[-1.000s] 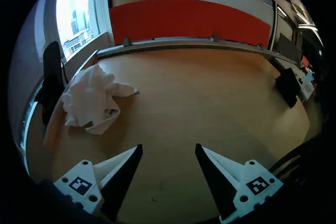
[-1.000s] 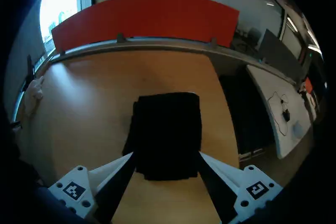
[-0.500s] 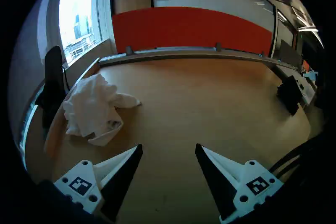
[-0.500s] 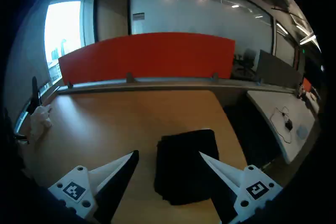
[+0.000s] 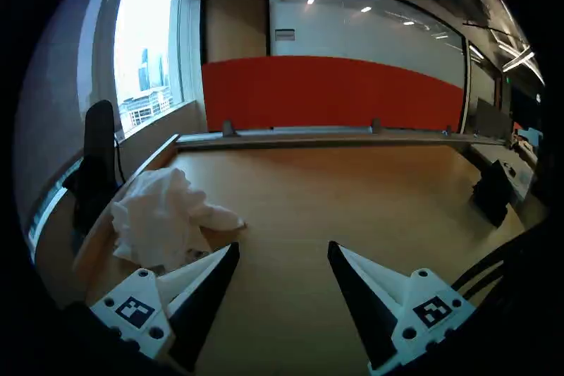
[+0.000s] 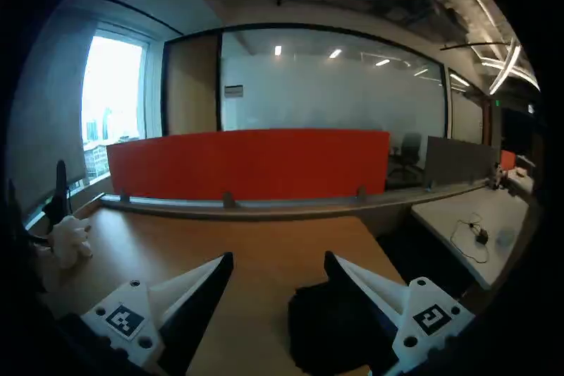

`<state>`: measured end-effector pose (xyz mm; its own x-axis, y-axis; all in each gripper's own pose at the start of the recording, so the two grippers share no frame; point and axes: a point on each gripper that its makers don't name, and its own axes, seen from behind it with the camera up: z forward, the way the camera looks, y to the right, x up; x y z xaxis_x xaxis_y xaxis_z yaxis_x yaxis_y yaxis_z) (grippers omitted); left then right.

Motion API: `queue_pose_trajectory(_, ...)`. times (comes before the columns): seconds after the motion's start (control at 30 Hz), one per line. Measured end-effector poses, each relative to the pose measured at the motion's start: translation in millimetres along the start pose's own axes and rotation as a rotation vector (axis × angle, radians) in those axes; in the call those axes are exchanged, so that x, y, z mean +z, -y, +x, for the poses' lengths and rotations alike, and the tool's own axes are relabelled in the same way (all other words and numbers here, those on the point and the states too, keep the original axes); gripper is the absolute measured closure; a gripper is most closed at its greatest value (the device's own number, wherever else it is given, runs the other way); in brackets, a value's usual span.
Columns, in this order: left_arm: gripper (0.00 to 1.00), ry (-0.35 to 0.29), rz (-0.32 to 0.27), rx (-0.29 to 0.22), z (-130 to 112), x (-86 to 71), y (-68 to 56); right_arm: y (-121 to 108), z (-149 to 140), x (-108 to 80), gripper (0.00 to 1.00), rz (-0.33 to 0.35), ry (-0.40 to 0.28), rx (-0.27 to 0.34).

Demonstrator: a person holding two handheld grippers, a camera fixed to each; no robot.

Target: Fold towel

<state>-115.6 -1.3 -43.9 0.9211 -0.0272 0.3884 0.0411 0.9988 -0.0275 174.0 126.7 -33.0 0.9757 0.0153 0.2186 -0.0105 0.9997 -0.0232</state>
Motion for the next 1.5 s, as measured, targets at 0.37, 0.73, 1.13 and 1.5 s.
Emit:
queue_pose_trajectory(0.37, 0.07, -0.151, 0.036, -0.021, 50.4, 6.0, 12.8, 28.5, 22.6, -3.7, 0.00, -0.036, -0.108, -0.019)
queue_pose_trajectory(0.73, 0.07, -0.274, 0.034, -0.047, 95.8, 0.3, 16.1, 64.4, 45.2, -7.3, 0.00, -0.032, -0.157, 0.009)
queue_pose_trajectory(1.13, 0.07, -0.361, 0.015, -0.073, 114.9, 0.6, 13.7, 92.4, 57.3, -4.8, 0.00, -0.023, -0.153, 0.027)
queue_pose_trajectory(1.5, 0.07, -0.403, 0.049, -0.077, 103.0, 5.2, 21.9, 110.8, 69.8, -3.4, 0.00, -0.020, -0.170, 0.067)
